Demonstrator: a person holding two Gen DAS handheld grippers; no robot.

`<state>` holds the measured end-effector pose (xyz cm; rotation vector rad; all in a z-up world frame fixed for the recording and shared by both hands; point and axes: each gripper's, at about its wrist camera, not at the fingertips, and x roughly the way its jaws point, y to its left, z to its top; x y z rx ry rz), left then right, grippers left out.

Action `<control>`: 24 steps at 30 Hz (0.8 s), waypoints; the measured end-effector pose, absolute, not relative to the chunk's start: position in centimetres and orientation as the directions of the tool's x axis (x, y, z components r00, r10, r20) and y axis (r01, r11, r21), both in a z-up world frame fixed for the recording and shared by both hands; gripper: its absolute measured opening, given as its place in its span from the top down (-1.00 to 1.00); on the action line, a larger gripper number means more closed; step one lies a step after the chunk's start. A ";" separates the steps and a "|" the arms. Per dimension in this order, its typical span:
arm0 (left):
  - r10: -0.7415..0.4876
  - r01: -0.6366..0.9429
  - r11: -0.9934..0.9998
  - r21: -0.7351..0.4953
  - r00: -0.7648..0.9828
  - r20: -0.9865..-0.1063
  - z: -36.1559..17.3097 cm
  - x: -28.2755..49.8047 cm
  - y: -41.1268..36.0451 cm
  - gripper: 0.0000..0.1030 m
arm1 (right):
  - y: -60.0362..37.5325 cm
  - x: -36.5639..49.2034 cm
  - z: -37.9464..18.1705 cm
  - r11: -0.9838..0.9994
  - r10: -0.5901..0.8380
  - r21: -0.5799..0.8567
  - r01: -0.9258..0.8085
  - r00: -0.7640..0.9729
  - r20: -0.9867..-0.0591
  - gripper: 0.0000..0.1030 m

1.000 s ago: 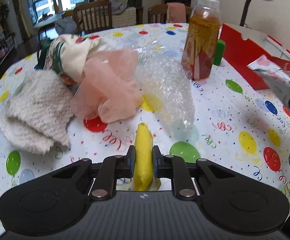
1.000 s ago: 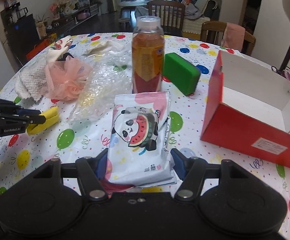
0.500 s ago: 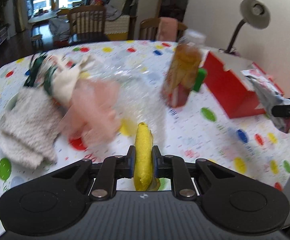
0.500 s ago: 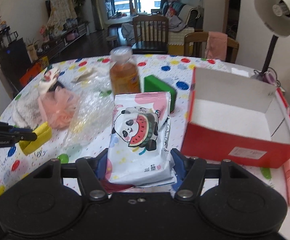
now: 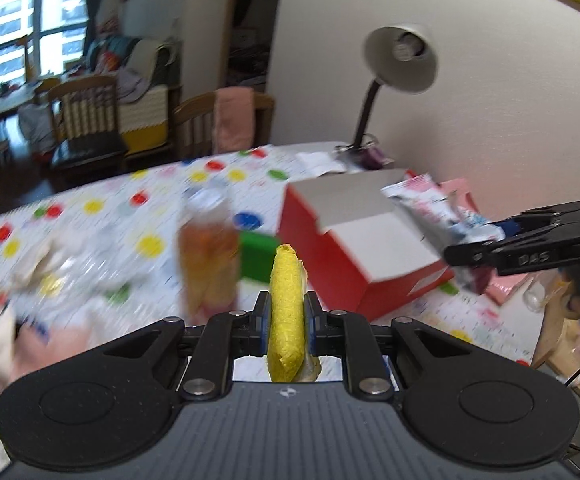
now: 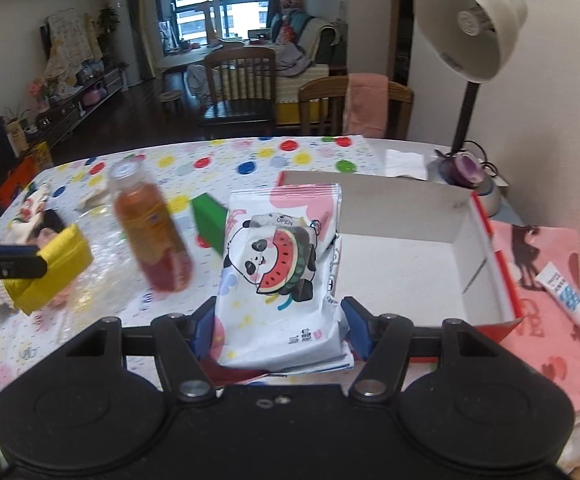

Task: Organize soft objects
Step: 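Carry the panda pack with the right gripper while the left gripper carries the yellow roll into the box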

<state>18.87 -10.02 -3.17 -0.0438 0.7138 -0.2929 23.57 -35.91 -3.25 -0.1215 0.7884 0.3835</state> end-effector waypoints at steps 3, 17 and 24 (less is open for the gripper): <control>-0.294 0.280 0.952 -0.125 0.717 -0.631 -2.6 21.1 -12.8 0.69 | -37.4 25.2 -3.4 0.928 0.284 0.038 -0.370 0.638 -0.716 -0.23; -0.276 0.291 0.952 -0.098 0.673 -0.686 -3.6 31.8 -23.2 0.69 | -43.4 32.8 -5.7 0.929 0.258 0.033 -0.368 0.583 -0.771 -0.23; -0.230 0.261 0.962 -0.078 0.628 -0.743 -6.7 37.0 -27.2 0.69 | -44.6 36.2 -8.0 0.925 0.247 0.034 -0.378 0.534 -0.808 -0.23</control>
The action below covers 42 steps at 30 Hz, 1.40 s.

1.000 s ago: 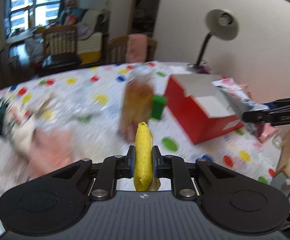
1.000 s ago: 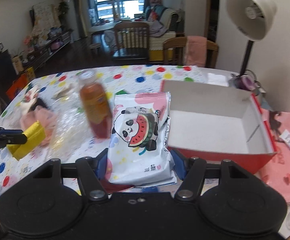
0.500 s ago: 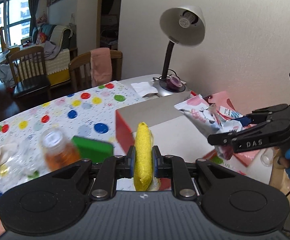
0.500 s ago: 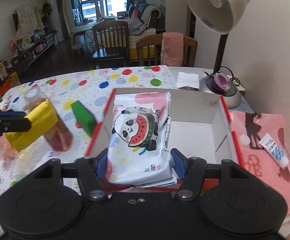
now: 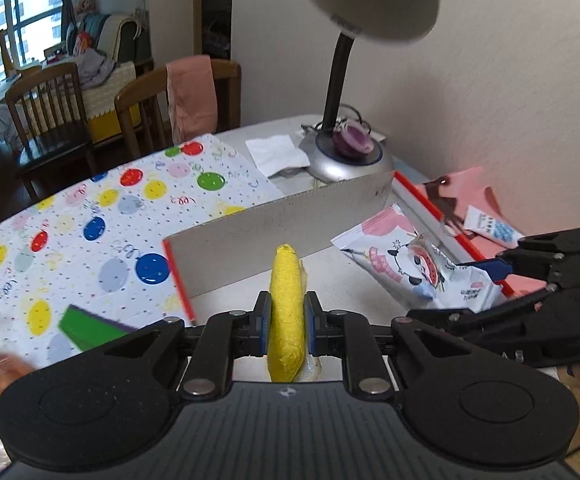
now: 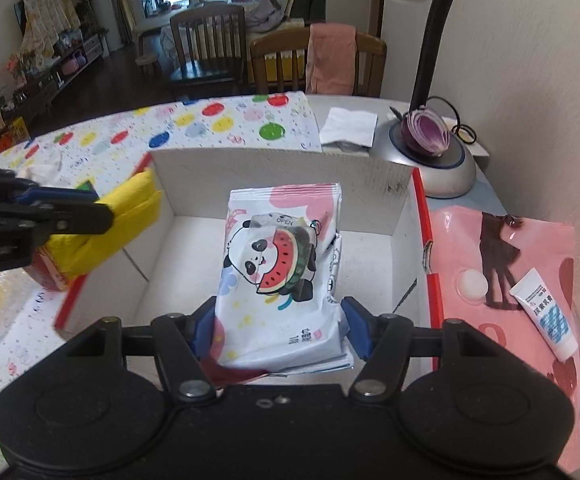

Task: Organize soft objects
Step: 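Carry the panda pack with the right gripper while the left gripper carries the yellow roll into the box, then open the right gripper over the box while the left gripper releases the yellow roll inside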

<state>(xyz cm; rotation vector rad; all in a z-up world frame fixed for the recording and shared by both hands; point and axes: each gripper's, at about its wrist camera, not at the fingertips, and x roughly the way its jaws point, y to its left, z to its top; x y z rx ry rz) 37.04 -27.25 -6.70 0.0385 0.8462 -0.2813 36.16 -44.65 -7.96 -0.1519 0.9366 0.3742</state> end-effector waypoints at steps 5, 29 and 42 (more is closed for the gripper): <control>-0.187 0.228 0.972 -0.058 0.596 -0.781 -9.1 39.9 -29.1 0.69 | -44.8 38.0 -9.4 0.918 0.246 0.033 -0.395 0.503 -0.829 -0.22; -0.112 0.127 0.990 -0.067 0.394 -0.912 -16.6 47.1 -31.6 0.68 | -43.5 41.9 -15.1 0.877 0.178 -0.008 -0.480 0.339 -0.924 -0.29; -0.156 0.142 0.984 -0.111 0.373 -0.915 -16.3 46.5 -32.0 0.04 | -43.7 42.0 -15.3 0.866 0.207 0.027 -0.500 0.310 -0.928 -0.43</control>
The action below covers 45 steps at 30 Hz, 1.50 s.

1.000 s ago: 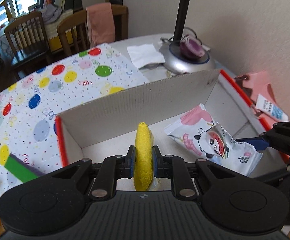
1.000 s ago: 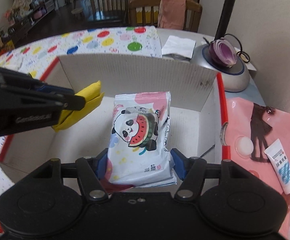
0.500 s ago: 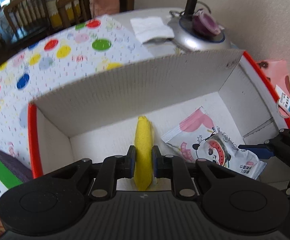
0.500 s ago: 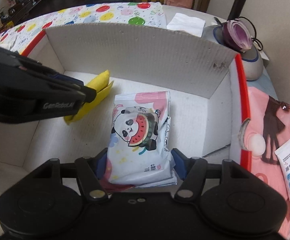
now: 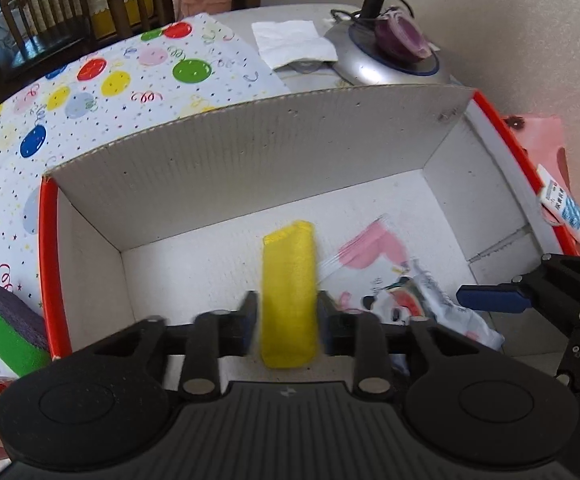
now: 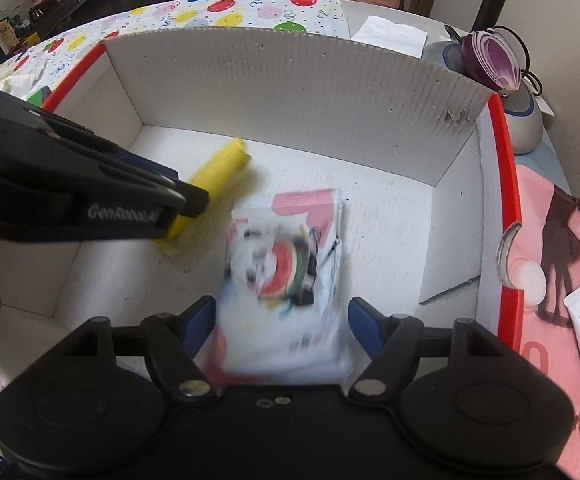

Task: Organize soft objects
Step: 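Open the right gripper over the box while the left gripper releases the yellow roll inside, then withdraw both grippers from the box back toward the remaining soft items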

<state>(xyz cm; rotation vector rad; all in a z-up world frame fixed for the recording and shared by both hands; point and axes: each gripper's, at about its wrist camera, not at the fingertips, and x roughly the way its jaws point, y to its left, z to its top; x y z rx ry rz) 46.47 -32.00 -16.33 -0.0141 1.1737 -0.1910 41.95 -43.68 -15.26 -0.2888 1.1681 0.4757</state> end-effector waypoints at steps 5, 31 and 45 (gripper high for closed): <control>-0.160 0.168 0.981 -0.097 0.420 -0.893 -14.9 45.4 -32.3 -0.23 | -43.8 41.1 -14.3 0.854 0.231 0.034 -0.519 0.319 -0.919 -0.57; -0.217 0.211 0.973 -0.093 0.695 -0.685 -2.5 32.6 -25.2 -0.24 | -44.3 34.2 -3.7 0.854 0.422 0.124 -0.505 0.533 -0.733 -0.77; -0.130 0.106 0.991 -0.076 0.792 -0.597 -0.2 24.0 -15.2 -0.48 | -37.1 28.6 -1.3 0.809 0.535 0.190 -0.556 0.563 -0.630 -0.94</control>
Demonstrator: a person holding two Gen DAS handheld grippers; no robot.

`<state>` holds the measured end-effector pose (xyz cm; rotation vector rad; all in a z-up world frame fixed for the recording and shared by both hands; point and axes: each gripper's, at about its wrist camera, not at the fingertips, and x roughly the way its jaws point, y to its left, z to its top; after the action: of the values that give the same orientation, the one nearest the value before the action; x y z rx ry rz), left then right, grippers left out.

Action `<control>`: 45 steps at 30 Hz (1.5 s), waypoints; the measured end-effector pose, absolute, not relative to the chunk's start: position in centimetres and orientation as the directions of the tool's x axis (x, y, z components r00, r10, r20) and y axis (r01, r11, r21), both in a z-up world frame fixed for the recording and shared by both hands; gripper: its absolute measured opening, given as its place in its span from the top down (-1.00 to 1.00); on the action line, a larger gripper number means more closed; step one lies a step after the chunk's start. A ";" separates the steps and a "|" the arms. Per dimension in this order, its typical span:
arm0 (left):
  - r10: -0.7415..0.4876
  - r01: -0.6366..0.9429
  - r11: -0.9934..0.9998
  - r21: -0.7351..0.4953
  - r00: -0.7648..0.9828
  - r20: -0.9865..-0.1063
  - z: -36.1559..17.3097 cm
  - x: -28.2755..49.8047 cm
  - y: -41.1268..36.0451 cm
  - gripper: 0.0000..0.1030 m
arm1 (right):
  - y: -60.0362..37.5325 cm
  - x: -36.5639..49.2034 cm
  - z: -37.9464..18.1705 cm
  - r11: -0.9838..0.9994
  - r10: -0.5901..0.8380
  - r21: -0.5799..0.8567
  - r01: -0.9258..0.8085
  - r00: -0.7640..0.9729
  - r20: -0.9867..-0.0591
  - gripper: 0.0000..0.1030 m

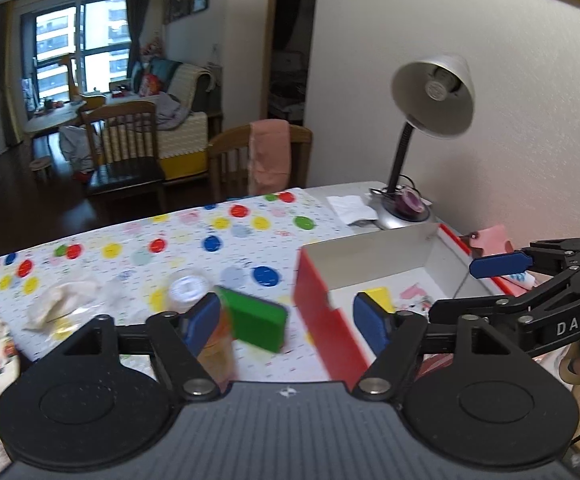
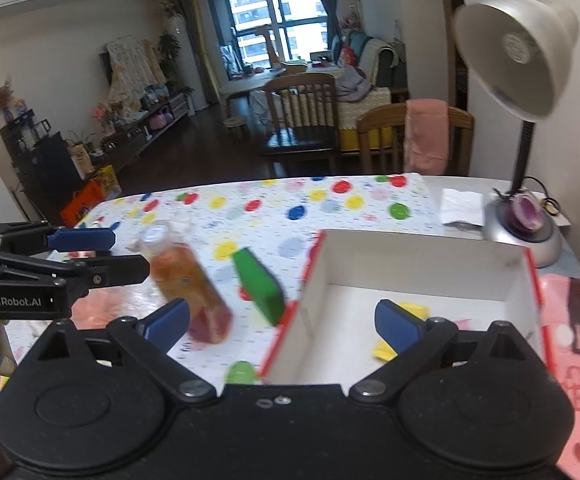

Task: Organize soft objects
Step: 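Withdraw both grippers from the box back toward the remaining soft items, then grasp the white fluffy towel with the left gripper while the right gripper grasps the bubble wrap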

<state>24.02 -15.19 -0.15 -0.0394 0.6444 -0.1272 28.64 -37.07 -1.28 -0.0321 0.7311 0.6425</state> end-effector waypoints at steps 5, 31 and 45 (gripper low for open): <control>-0.098 0.068 0.995 -0.073 0.813 -0.574 -0.3 21.3 -11.5 -0.52 | -33.6 26.5 -1.3 0.784 0.566 0.198 -0.588 0.547 -0.616 -0.99; 0.235 -0.300 0.953 -0.035 0.811 -0.535 -4.3 10.7 8.3 -0.68 | -17.7 21.2 -5.6 0.706 0.616 0.219 -0.673 0.433 -0.658 -1.00; 0.324 -0.450 0.892 -0.042 0.702 -0.634 -10.3 9.8 13.9 -0.68 | -11.1 21.8 -11.5 0.683 0.502 0.073 -0.727 0.394 -0.770 -0.96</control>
<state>9.85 13.89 -10.28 -0.2002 0.6651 0.4334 21.82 -11.10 -11.53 -0.2955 0.8612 0.7937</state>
